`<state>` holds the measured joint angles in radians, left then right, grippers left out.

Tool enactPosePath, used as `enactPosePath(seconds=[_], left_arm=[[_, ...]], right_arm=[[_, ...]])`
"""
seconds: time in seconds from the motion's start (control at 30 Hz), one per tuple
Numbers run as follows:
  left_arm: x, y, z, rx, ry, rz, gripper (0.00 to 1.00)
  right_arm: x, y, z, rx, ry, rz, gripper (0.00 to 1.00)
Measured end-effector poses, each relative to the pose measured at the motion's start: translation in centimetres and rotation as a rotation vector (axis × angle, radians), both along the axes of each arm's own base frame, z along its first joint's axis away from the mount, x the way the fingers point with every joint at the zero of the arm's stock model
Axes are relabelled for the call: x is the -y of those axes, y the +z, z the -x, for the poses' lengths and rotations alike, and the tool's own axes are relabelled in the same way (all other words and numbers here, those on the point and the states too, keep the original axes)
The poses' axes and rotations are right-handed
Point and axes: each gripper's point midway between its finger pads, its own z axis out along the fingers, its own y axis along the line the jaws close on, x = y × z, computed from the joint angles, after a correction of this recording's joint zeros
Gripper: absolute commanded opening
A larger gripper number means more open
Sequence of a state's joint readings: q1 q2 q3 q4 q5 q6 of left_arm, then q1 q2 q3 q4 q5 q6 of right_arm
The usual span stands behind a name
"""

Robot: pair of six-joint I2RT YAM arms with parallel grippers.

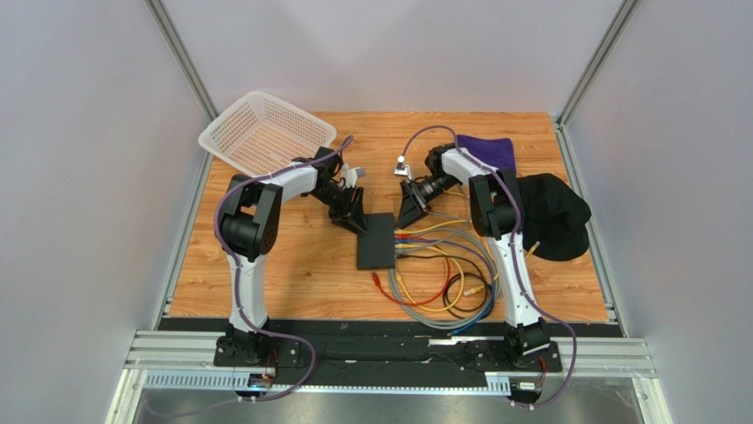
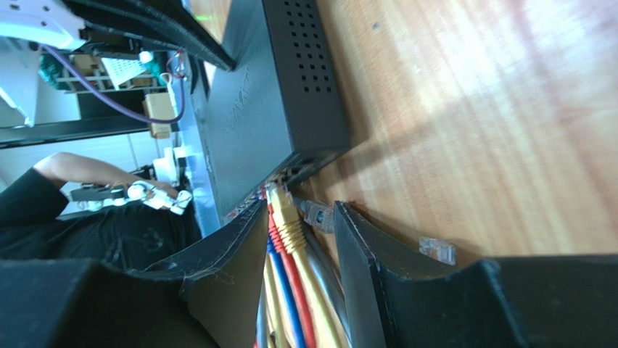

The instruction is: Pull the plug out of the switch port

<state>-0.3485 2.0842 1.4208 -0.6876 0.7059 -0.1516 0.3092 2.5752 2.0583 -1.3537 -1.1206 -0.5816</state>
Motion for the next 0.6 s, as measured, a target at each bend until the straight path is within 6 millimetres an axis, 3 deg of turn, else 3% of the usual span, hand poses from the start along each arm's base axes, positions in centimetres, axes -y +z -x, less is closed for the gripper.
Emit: enactPosePath(seconds=[0.23,0.6], left_arm=[[0.60,0.10,0.00,-0.033,0.008,0.028,0.33],[0.49,0.29,-0.05,-0.052,0.021,0.020,0.27]], right_arm=[[-0.14,-0.01,0.65,-0.008,0.011,-0.033,0.43],[-0.41,-0.10,0.61,0.072,0.064,-0.070,0.43]])
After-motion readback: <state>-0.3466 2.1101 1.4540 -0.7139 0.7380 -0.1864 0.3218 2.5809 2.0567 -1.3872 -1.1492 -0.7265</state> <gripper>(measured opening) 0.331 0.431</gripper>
